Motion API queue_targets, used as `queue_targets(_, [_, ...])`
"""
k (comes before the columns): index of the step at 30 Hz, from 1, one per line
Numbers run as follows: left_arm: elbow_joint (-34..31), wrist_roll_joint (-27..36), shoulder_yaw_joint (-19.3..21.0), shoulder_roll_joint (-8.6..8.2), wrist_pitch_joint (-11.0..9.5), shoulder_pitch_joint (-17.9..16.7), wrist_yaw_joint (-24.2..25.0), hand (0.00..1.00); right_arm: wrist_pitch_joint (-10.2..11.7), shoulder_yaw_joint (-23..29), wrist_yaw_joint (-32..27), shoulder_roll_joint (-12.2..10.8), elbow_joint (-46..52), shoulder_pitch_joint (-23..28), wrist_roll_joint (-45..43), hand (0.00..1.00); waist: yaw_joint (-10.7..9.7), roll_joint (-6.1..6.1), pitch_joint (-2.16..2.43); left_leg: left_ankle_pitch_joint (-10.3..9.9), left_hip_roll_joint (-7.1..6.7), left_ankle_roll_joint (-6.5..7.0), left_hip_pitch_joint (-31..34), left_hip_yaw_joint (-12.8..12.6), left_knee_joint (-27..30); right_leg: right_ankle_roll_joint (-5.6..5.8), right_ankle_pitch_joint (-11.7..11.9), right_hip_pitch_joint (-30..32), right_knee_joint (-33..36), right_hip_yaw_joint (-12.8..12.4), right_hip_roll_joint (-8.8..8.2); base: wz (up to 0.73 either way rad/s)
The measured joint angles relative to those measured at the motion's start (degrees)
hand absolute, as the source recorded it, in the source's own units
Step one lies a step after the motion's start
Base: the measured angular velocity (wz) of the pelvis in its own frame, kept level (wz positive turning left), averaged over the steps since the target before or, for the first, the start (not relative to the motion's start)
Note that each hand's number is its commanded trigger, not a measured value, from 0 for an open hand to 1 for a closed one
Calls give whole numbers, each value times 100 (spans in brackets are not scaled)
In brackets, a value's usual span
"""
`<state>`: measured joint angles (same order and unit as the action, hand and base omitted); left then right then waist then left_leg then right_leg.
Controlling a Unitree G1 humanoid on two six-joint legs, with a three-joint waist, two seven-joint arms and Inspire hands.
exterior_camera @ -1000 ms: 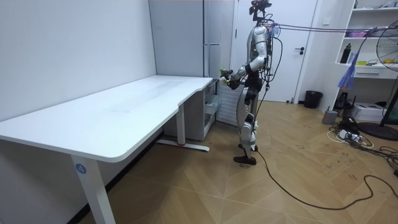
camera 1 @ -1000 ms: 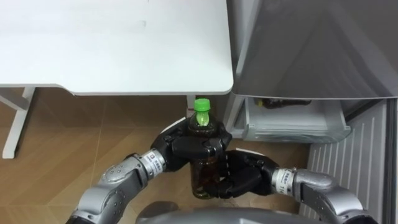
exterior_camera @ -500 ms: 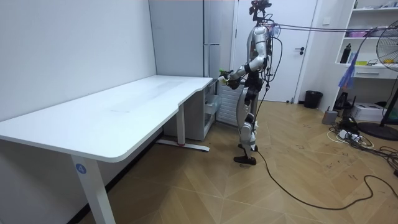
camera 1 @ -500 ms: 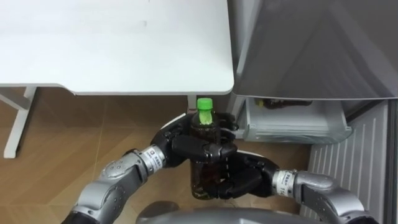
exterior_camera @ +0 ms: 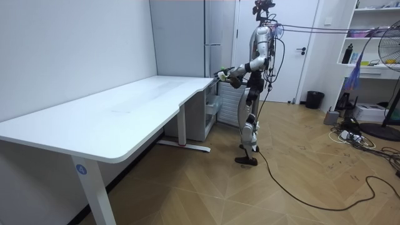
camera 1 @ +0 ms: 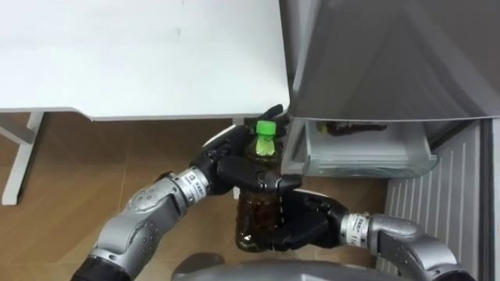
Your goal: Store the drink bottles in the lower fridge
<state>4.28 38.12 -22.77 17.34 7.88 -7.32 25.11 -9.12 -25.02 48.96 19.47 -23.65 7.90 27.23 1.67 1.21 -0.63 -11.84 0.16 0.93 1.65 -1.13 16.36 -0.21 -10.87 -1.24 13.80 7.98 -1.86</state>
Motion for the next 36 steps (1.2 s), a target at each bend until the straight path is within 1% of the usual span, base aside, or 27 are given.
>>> queue_targets(5, [-353,-13,147,3,-124,0,-190,0,4,3,-1,-1,-2,21,-90,100,10,-31,-2,-1,3,-1,-10,-4,-19,-1,0,6,1,3,2,0])
queue_targets(7, [-499,-11,275,3,-284,5,-196,0,5,2,-1,12,-4,28,-187,100,10,-35,-3,0,1,-2,-33,-9,-60,-1,0,3,-2,2,2,0])
queue_targets(10, [-764,-3,299,0,-489,22,-199,0,4,-23,4,37,-2,34,-391,100,19,-34,-4,0,0,-1,-37,-11,-69,0,0,5,-6,-2,-1,0])
queue_targets(12, [-793,-2,313,-8,-584,37,-197,0,10,-18,26,33,-1,34,-437,100,17,-33,-4,0,0,-1,-44,-13,-77,0,0,3,-10,-4,-1,-2])
queue_targets(15, [-812,7,367,-12,-618,53,-191,0,10,-15,27,40,-1,67,-540,100,31,-18,-14,0,2,-2,-78,-23,-107,0,0,-11,-13,-12,-3,-2])
queue_targets(18, [-927,8,482,-17,-645,64,-189,0,7,-15,32,37,-2,189,-576,100,56,2,-38,-11,4,-7,-116,-23,-121,-3,-6,-5,-26,-14,-3,-2])
queue_targets(20, [-947,16,546,-18,-662,127,-191,0,-1,-13,43,38,-2,221,-688,100,97,-11,-43,-13,4,-6,-115,-27,-119,-3,-6,-4,-25,-12,-4,-4])
queue_targets(21, [-988,35,608,-16,-664,130,-196,0,-39,-12,43,34,-3,238,-717,100,119,-20,-45,-13,5,-6,-117,-48,-120,-3,-6,-10,-24,-16,-2,-3])
queue_targets(24, [-1039,42,696,-13,-718,130,-203,0,-47,-5,49,38,-7,258,-734,100,139,-39,-50,-14,4,-7,-154,-55,-122,-4,-6,-75,-25,-6,1,0])
queue_targets(29, [-1040,43,752,-14,-771,130,-240,0,-47,126,61,28,-5,264,-738,100,188,-115,-32,-14,6,-8,-231,-54,-165,-3,-6,-129,-25,-8,-3,0])
queue_targets(32, [-1041,48,968,-15,-817,129,-327,0,-47,195,61,53,-6,293,-739,100,208,-143,-29,-14,14,-9,-349,-116,-213,-8,-10,-190,-40,-31,0,-7])
queue_targets(34, [-1073,61,1246,-20,-872,129,-451,0,-45,306,63,59,-7,336,-749,100,210,-152,-25,-13,24,-9,-401,-145,-259,-12,-15,-190,-33,-70,1,-10])
queue_targets(35, [-1095,63,1312,-22,-877,129,-486,0,-45,350,64,57,-7,368,-749,100,218,-152,-25,-12,24,-10,-420,-163,-273,-12,-16,-203,-34,-71,0,-8])
queue_targets(36, [-1152,59,1483,-39,-883,111,-536,0,-44,455,73,32,-26,444,-762,100,247,-137,-30,-12,22,-10,-448,-178,-292,-10,-33,-256,-29,-65,-4,-4])
